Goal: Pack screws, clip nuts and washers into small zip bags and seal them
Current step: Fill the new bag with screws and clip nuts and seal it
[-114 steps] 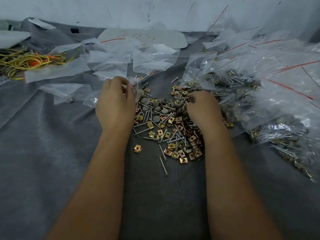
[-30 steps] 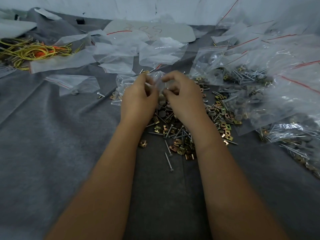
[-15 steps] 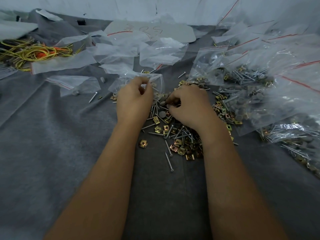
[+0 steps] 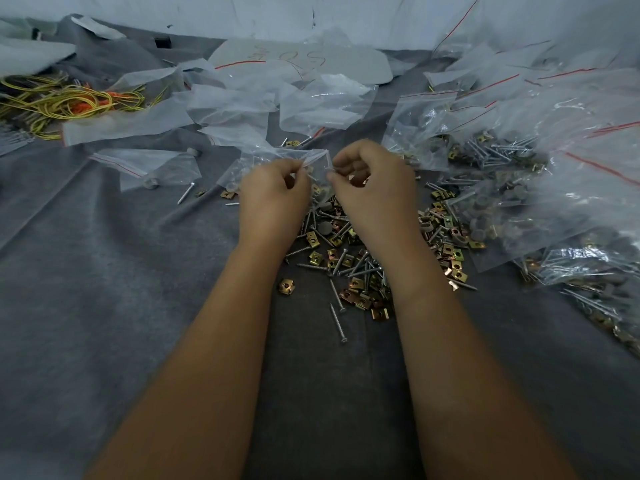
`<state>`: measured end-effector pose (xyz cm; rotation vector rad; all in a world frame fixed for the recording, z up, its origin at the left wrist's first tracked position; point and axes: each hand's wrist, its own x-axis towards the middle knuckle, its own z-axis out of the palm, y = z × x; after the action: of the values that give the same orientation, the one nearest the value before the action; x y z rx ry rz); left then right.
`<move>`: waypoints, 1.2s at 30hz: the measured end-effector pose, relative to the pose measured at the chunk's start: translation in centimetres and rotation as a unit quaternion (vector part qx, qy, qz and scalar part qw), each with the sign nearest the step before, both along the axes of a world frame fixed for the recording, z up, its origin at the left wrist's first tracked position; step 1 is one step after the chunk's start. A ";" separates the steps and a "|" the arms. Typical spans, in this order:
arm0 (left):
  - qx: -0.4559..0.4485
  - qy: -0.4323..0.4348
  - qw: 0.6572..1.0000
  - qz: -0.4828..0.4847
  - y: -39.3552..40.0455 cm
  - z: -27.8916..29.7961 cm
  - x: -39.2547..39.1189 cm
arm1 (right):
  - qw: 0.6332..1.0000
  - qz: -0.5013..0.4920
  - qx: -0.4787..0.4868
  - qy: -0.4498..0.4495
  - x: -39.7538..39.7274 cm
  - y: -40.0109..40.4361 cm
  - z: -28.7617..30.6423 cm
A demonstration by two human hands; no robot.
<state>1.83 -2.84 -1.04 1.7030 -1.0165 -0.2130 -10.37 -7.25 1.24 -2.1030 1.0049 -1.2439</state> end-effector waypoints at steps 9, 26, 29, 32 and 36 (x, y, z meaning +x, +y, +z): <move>-0.015 0.021 0.999 0.033 0.0 0.1 0.5 | 0.999 -0.002 -0.016 0.030 0.5 0.1 -0.9; 0.000 0.076 0.997 0.018 -0.1 0.0 0.6 | 0.936 -0.014 -0.045 0.349 0.2 -0.1 -1.3; -0.003 0.090 0.996 0.018 0.0 0.2 0.5 | 0.943 -0.014 -0.044 0.328 0.1 -0.1 -1.3; -0.005 0.098 0.995 0.013 0.1 0.2 0.5 | 0.962 -0.019 -0.015 0.273 -0.1 -0.2 -1.0; -0.033 0.122 0.992 0.012 0.1 0.4 0.3 | 0.987 -0.041 -0.007 0.154 -0.1 -0.2 -0.6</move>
<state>2.14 -2.73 -0.68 1.5843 -0.8123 -0.3588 -10.51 -7.49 0.66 -2.3338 1.2258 -0.9829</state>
